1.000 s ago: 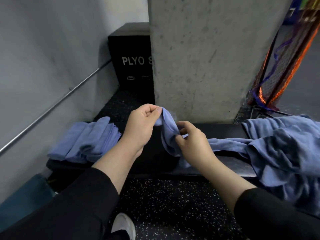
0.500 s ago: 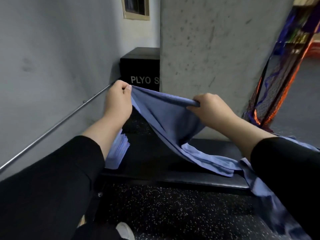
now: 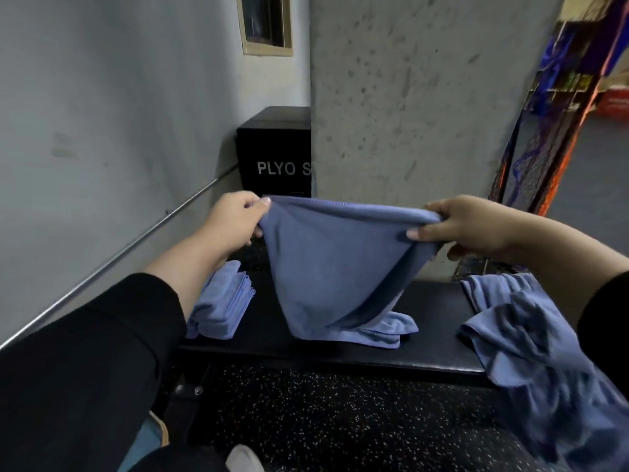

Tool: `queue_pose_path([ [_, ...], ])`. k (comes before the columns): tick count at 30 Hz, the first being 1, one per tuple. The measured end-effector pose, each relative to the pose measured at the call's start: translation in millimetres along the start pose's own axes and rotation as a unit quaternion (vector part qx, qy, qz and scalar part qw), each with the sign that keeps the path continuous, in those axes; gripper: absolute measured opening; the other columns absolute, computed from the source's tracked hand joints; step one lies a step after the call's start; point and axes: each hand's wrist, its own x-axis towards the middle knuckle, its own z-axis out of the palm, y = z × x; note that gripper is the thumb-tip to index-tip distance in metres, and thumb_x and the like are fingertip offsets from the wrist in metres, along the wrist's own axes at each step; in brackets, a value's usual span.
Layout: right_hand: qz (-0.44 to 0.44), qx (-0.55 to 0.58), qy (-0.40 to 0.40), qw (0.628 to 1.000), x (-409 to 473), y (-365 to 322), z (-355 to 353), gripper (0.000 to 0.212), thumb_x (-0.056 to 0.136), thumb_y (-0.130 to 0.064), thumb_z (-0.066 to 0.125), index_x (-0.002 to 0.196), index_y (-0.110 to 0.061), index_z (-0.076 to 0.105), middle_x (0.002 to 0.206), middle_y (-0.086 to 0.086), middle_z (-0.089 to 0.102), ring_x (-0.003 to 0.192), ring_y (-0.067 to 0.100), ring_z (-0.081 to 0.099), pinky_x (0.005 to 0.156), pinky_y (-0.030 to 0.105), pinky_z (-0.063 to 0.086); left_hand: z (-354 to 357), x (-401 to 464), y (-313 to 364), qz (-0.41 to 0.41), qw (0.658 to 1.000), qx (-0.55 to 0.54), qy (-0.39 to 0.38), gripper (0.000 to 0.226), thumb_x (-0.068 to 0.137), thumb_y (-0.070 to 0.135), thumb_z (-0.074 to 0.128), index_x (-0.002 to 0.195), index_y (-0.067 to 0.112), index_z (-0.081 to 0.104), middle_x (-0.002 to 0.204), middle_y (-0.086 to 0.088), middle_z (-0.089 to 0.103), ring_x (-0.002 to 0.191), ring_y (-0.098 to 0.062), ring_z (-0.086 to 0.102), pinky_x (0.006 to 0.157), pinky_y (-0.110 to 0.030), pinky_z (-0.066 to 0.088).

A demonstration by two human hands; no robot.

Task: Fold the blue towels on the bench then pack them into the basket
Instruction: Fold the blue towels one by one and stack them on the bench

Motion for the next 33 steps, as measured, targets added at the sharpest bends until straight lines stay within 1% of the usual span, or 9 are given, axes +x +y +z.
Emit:
queue_pose_path([
  [4,0.048,0.117,-0.093,0.988,1.4,42.0,10.8,0.035,0.095,-0.038,0.063,0.110,-0.006,0.069,0.087,0.013,0.071,0.072,0.019,0.061,0.063,0.033,0.042,27.6,-3.2,-35.1,-0.063,0.983,0.014,-0.174,0.030,0.104,0.027,0.053,0.079,0.013,0.059,0.066,-0.007,0.056,0.058,-0.020,0.056,0.050,-0.029,0.038],
  [9,0.125,0.085,-0.067,0.986,30.6,93.4,33.4,0.027,0.099,-0.016,0.059,0.111,0.008,0.055,0.082,0.016,0.063,0.059,0.026,0.066,0.045,0.027,0.037,63.6,11.1,-62.1,-0.142,0.960,0.084,-0.227,0.027,0.101,0.024,0.051,0.075,0.015,0.053,0.059,-0.005,0.043,0.047,-0.019,0.038,0.047,-0.026,0.030],
  [12,0.183,0.176,-0.026,0.967,56.7,113.8,44.3,0.019,0.100,-0.016,0.060,0.101,0.000,0.050,0.088,0.019,0.054,0.068,0.038,0.072,0.049,0.032,0.055,88.6,19.9,-60.0,-0.233,0.936,0.060,-0.258,0.019,0.105,0.021,0.039,0.097,0.013,0.054,0.065,-0.007,0.059,0.041,-0.018,0.051,0.043,-0.022,0.039],
  [15,0.181,0.302,0.039,0.935,90.9,117.6,52.4,0.014,0.102,-0.016,0.056,0.104,-0.005,0.049,0.106,0.021,0.053,0.086,0.046,0.073,0.080,0.054,0.060,117.8,41.2,-56.1,-0.271,0.937,-0.073,-0.206,0.025,0.108,0.023,0.029,0.118,0.013,0.049,0.096,-0.018,0.074,0.066,-0.027,0.073,0.057,-0.032,0.060],
  [19,0.076,0.240,0.212,0.944,139.1,97.5,34.0,0.026,0.092,-0.031,0.062,0.099,-0.007,0.053,0.097,0.021,0.058,0.083,0.038,0.070,0.079,0.063,0.058,131.9,100.3,-46.9,-0.130,0.979,-0.151,-0.036,0.022,0.094,0.043,0.040,0.095,0.026,0.054,0.111,-0.012,0.067,0.097,-0.027,0.064,0.091,-0.054,0.057],
  [22,-0.043,0.186,0.342,0.920,159.8,76.9,-1.1,0.022,0.080,-0.045,0.057,0.085,-0.025,0.052,0.087,0.015,0.063,0.077,0.023,0.061,0.070,0.051,0.055,120.2,142.7,-26.4,-0.045,0.978,-0.199,0.050,0.019,0.084,0.046,0.044,0.089,0.033,0.058,0.097,0.000,0.063,0.100,-0.021,0.061,0.100,-0.056,0.052],
  [25,-0.110,0.200,0.422,0.878,155.3,42.9,-28.7,0.009,0.088,-0.040,0.055,0.086,-0.033,0.049,0.086,0.002,0.061,0.077,0.013,0.054,0.072,0.039,0.050,101.8,150.4,19.0,0.019,0.964,-0.244,0.107,0.013,0.100,0.029,0.043,0.091,0.031,0.053,0.090,0.010,0.057,0.086,-0.007,0.053,0.097,-0.045,0.051],
  [28,-0.159,0.196,0.451,0.856,141.2,30.7,-39.4,0.010,0.097,-0.034,0.054,0.092,-0.027,0.048,0.087,-0.005,0.054,0.076,0.006,0.048,0.070,0.024,0.042,90.5,147.0,41.9,0.073,0.954,-0.263,0.128,0.018,0.104,0.020,0.039,0.093,0.029,0.049,0.086,0.012,0.052,0.078,-0.002,0.049,0.088,-0.037,0.049],
  [33,-0.169,0.187,0.466,0.848,101.6,38.1,-25.0,0.013,0.100,-0.030,0.056,0.100,-0.018,0.052,0.084,-0.012,0.055,0.071,-0.005,0.048,0.069,0.016,0.041,80.5,120.5,37.1,0.093,0.963,-0.204,0.150,0.015,0.100,0.032,0.044,0.093,0.038,0.056,0.091,0.017,0.060,0.091,-0.003,0.056,0.101,-0.043,0.052],
])
